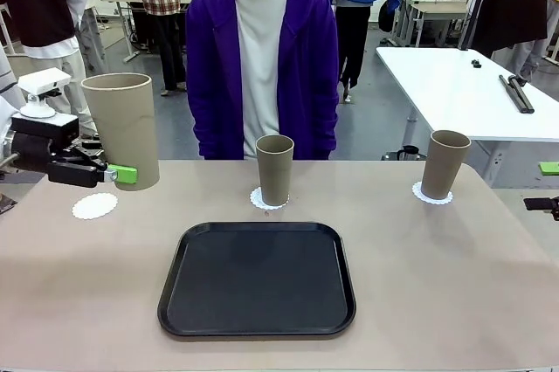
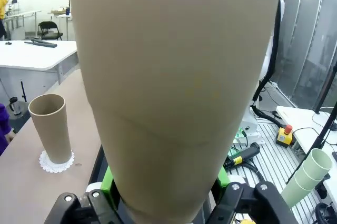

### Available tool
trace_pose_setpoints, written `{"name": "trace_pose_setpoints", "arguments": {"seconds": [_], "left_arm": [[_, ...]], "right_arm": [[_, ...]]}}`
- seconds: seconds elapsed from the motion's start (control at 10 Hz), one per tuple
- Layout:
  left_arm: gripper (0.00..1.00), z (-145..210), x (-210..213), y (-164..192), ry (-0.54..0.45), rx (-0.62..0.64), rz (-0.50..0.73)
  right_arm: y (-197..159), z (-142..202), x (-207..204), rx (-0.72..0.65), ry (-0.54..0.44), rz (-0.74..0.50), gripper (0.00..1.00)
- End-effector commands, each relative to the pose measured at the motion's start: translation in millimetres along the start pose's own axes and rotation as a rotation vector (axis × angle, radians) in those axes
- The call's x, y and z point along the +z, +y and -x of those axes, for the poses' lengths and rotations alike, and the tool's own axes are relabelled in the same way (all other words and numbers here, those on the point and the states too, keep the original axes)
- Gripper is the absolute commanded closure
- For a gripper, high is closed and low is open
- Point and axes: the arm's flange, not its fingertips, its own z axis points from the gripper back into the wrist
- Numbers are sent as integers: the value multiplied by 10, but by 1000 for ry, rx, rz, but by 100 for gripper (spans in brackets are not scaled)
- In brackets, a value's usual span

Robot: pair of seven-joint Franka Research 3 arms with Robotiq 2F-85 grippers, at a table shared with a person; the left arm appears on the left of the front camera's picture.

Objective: Place coasters on the table and set cups on them.
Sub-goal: Take one Reusable plastic cup from the Flat Tray and place it on a coaster set by the human.

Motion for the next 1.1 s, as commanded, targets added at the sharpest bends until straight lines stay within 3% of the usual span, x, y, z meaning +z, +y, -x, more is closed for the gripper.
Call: {"name": "trace_pose_setpoints", "arguments": {"seconds": [0.0,0.1,0.6,1.0], "left_arm": [[38,7,-9,49,-11,-14,15],[19,0,0,0,0,0,0],[19,578,1361,961,-75,18,-145],[19,1006,1892,1418,-39,83,-313]], "right_arm": [[14,13,-6,4,-1,-5,0],[14,13,-6,4,-1,-5,0],[14,13,-6,4,-1,-5,0],[14,13,-6,4,-1,-5,0]]}}
